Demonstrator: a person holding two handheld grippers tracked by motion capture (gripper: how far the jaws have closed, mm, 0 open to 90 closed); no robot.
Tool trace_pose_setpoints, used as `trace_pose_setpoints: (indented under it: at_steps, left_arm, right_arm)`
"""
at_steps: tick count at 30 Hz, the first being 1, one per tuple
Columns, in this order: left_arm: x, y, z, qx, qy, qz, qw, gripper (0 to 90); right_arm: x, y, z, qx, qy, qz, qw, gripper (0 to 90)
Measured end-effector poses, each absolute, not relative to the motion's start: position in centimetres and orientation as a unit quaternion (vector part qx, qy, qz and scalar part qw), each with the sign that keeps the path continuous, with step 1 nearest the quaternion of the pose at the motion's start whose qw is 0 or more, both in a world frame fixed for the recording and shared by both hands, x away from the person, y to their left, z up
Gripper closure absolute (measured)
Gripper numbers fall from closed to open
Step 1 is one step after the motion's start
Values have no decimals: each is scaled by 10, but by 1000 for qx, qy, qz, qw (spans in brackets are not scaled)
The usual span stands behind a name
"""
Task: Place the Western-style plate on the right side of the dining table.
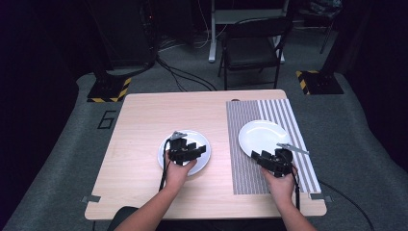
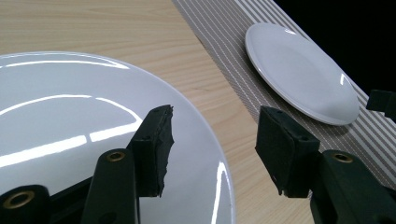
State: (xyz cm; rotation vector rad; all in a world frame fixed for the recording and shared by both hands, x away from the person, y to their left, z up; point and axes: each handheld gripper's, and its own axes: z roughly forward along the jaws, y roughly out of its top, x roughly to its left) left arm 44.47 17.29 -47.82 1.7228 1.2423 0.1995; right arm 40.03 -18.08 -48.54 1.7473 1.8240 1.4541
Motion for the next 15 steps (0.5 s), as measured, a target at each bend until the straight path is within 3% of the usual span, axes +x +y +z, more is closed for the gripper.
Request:
trace_pose_setpoints:
  at_steps: [15]
  left_arm:
    - [439, 213, -480, 684, 533, 102, 488, 455]
  right_arm:
    - [402, -158, -488, 552, 670, 486, 101, 437]
